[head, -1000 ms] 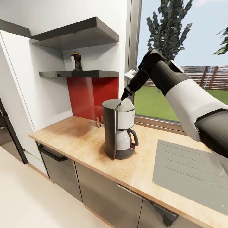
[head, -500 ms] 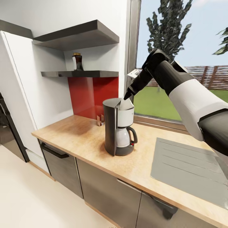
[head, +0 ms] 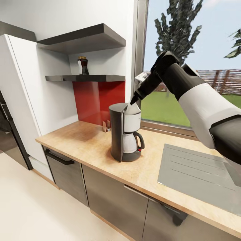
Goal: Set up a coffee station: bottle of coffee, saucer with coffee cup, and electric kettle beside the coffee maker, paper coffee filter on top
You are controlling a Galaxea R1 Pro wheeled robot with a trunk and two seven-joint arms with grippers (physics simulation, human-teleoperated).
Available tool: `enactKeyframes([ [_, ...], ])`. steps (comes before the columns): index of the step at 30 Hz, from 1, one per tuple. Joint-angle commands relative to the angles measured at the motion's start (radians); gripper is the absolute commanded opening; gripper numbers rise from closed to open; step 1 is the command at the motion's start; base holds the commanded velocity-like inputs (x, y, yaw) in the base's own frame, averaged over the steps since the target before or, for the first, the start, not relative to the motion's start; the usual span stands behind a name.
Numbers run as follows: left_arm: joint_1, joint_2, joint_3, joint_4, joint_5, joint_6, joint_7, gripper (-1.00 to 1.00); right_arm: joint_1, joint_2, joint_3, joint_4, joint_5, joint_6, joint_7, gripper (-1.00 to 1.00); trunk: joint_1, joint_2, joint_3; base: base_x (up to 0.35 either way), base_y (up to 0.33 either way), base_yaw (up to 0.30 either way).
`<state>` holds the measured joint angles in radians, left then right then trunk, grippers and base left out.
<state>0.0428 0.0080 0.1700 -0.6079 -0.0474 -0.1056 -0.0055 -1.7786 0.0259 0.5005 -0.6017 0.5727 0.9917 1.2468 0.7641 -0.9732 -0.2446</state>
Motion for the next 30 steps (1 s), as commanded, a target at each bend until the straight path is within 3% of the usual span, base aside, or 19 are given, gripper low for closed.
enactKeyframes([
  [1,0.0,0.0,0.002,-0.001,-0.005,-0.002,-0.001,1.0,-0.001,0.002,-0.017,-0.001,0.01,0.006,0.01,1.0,0.0,-0.001,-0.001,-0.002,0.0,0.0],
  [3,0.0,0.0,0.002,-0.001,-0.005,-0.002,-0.001,1.0,0.002,0.017,-0.134,-0.001,-0.007,0.005,0.01,1.0,0.0,-0.001,-0.001,-0.001,0.0,0.0],
  [4,0.0,0.0,0.003,-0.001,-0.005,-0.002,-0.001,1.0,0.003,0.022,-0.159,-0.001,-0.017,0.005,0.01,1.0,0.0,-0.001,-0.001,0.0,0.0,0.0],
  [6,0.0,0.0,0.003,-0.002,-0.005,-0.002,-0.001,1.0,0.007,0.047,-0.232,-0.001,-0.107,0.003,0.008,1.0,0.0,-0.001,-0.001,0.0,0.0,0.0],
  [7,0.0,0.0,0.003,-0.002,-0.005,-0.003,-0.001,1.0,0.008,0.053,-0.242,-0.001,-0.137,0.003,0.007,1.0,0.0,-0.001,-0.001,0.0,0.0,0.0],
  [9,0.0,0.0,0.004,-0.002,-0.005,-0.002,-0.001,1.0,0.02,0.083,-0.266,-0.001,-0.268,0.001,-0.017,1.0,0.0,-0.001,-0.001,0.0,0.0,0.0],
  [10,0.0,0.0,0.004,-0.002,-0.005,-0.002,-0.001,1.0,0.031,0.101,-0.271,-0.001,-0.329,0.0,-0.053,1.0,0.0,-0.001,-0.001,0.0,0.0,0.0],
  [12,0.0,0.001,0.004,-0.003,-0.005,-0.003,-0.001,1.0,0.045,0.119,-0.275,0.0,-0.391,-0.001,-0.104,1.0,0.0,-0.001,-0.001,0.0,0.0,0.0],
  [13,0.0,0.001,0.005,-0.003,-0.005,-0.003,-0.001,1.0,0.062,0.137,-0.276,0.001,-0.461,-0.003,-0.168,1.0,0.0,-0.001,-0.001,0.0,0.0,0.0],
  [16,0.0,0.001,0.005,-0.003,-0.005,-0.003,-0.001,1.0,0.082,0.149,-0.277,0.001,-0.585,-0.005,-0.276,1.0,0.0,-0.001,-0.001,0.0,0.0,0.0],
  [18,0.0,0.001,0.006,-0.003,-0.005,-0.003,-0.002,1.0,0.102,0.149,-0.268,0.002,-0.767,-0.033,-0.413,1.0,0.0,-0.001,-0.001,0.0,0.0,0.0],
  [19,0.0,0.001,0.006,-0.003,-0.005,-0.003,-0.002,1.0,0.108,0.149,-0.261,0.002,-0.808,-0.046,-0.444,1.0,0.0,-0.001,-0.001,0.0,0.0,0.0],
  [20,0.0,0.001,0.006,-0.003,-0.005,-0.003,-0.002,1.0,0.108,0.149,-0.261,0.002,-0.808,-0.046,-0.444,1.0,0.0,-0.001,-0.001,0.0,0.0,0.0],
  [21,0.0,0.002,0.007,-0.003,-0.005,-0.003,-0.002,1.0,0.129,0.149,-0.23,0.002,-0.88,-0.072,-0.502,1.0,0.0,-0.001,-0.001,0.0,0.0,0.0],
  [22,0.0,0.002,0.007,-0.003,-0.005,-0.003,-0.002,1.0,0.174,0.149,-0.168,-0.001,-0.939,-0.104,-0.548,1.0,0.0,-0.001,-0.001,0.0,0.0,0.0],
  [24,0.0,0.002,0.007,-0.003,-0.005,-0.003,-0.002,1.0,0.252,0.149,-0.091,-0.015,-0.994,-0.155,-0.589,1.0,0.0,-0.001,-0.001,0.0,0.0,0.0],
  [29,0.0,0.003,0.008,-0.003,-0.005,-0.003,-0.003,1.0,0.424,0.149,-0.025,-0.12,-1.029,-0.239,-0.62,1.0,0.0,-0.001,-0.001,0.0,0.0,0.0],
  [30,0.0,0.003,0.008,-0.003,-0.005,-0.003,-0.003,1.0,0.512,0.149,-0.009,-0.207,-1.028,-0.256,-0.639,1.0,0.0,-0.001,-0.001,0.0,0.0,0.0],
])
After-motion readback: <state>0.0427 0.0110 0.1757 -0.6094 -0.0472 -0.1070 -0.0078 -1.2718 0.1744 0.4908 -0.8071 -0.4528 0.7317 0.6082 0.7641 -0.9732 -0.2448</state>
